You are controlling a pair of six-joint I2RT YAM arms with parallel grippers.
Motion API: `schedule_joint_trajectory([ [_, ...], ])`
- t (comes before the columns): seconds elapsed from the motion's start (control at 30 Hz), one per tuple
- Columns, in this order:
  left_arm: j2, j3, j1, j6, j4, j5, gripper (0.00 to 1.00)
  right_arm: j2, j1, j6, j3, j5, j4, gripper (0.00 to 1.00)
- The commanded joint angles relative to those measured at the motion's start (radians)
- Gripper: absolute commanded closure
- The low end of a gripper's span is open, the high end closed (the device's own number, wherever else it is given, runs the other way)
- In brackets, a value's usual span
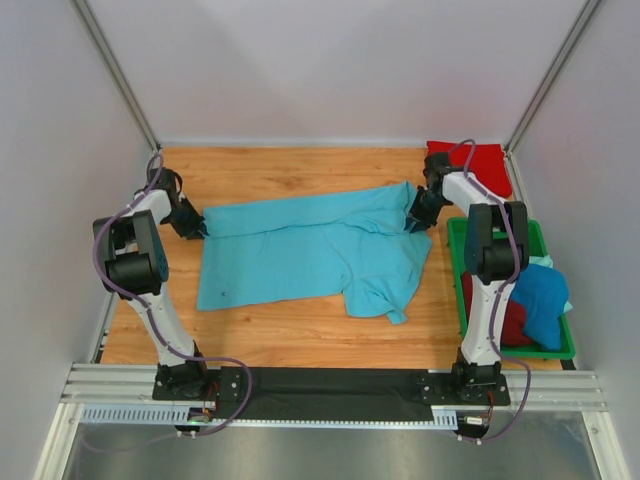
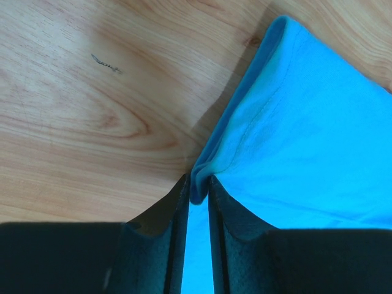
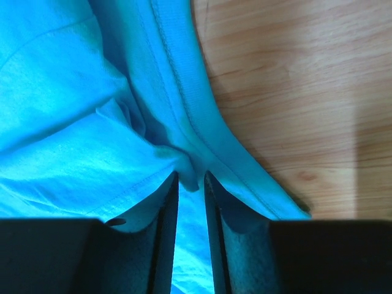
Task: Fold and stack the t-shirts
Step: Fold the tshirt
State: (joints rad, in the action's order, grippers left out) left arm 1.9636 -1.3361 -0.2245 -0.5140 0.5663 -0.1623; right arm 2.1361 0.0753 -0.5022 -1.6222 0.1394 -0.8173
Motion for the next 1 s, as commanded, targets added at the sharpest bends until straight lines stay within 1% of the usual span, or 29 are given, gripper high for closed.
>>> schedule_joint_trajectory([
  [0.0,-0.046,-0.011,-0.006,0.014,0.021,0.010,0.75,0.028,0.006,-0.006,-0.039,-0.011,0.009,0.75],
  [0.17,-0.045,-0.017,-0.007,0.015,0.024,0.015,0.76,0.047,0.004,0.007,-0.070,-0.017,0.001,0.79],
  [0.23,-0.043,-0.020,-0.006,0.014,0.026,0.012,0.80,0.050,0.006,0.010,-0.076,-0.018,-0.002,0.82],
  [0.27,-0.040,-0.026,-0.006,0.015,0.030,0.012,0.82,0.051,0.006,0.011,-0.082,-0.021,-0.005,0.87],
  [0.33,-0.032,-0.040,-0.007,0.015,0.038,0.014,0.89,0.044,0.004,0.011,-0.090,-0.021,-0.013,0.91],
  [0.37,-0.032,-0.044,-0.006,0.019,0.041,0.015,1.00,0.032,0.006,0.013,-0.093,-0.023,-0.014,0.97],
  [0.4,-0.031,-0.048,-0.007,0.019,0.044,0.017,1.00,0.025,0.006,0.013,-0.094,-0.026,-0.017,0.99],
  [0.43,-0.032,-0.052,-0.006,0.017,0.047,0.021,1.00,0.019,0.006,0.011,-0.097,-0.029,-0.025,1.00],
  [0.53,-0.034,-0.057,-0.007,0.017,0.050,0.023,1.00,-0.001,0.004,0.019,-0.103,-0.032,-0.034,0.97],
  [0.67,-0.034,-0.052,-0.006,0.014,0.049,0.017,1.00,0.004,0.004,0.025,-0.113,-0.027,-0.040,0.80],
  [0.7,-0.035,-0.052,-0.006,0.014,0.049,0.015,1.00,0.010,0.006,0.027,-0.113,-0.024,-0.039,0.79],
  [0.77,-0.031,-0.052,-0.006,0.014,0.050,0.015,1.00,0.019,0.004,0.027,-0.120,-0.017,-0.040,0.80],
  [0.83,-0.032,-0.052,-0.006,0.015,0.052,0.015,0.94,0.027,0.004,0.027,-0.122,-0.014,-0.033,0.82],
  [0.87,-0.032,-0.051,-0.006,0.015,0.052,0.017,0.90,0.030,0.004,0.028,-0.125,-0.015,-0.034,0.85],
  [0.93,-0.035,-0.051,-0.007,0.017,0.052,0.015,0.88,0.042,0.004,0.027,-0.137,-0.011,-0.037,0.89],
  [0.97,-0.034,-0.052,-0.006,0.019,0.053,0.015,0.89,0.047,0.004,0.028,-0.143,-0.009,-0.040,0.92],
])
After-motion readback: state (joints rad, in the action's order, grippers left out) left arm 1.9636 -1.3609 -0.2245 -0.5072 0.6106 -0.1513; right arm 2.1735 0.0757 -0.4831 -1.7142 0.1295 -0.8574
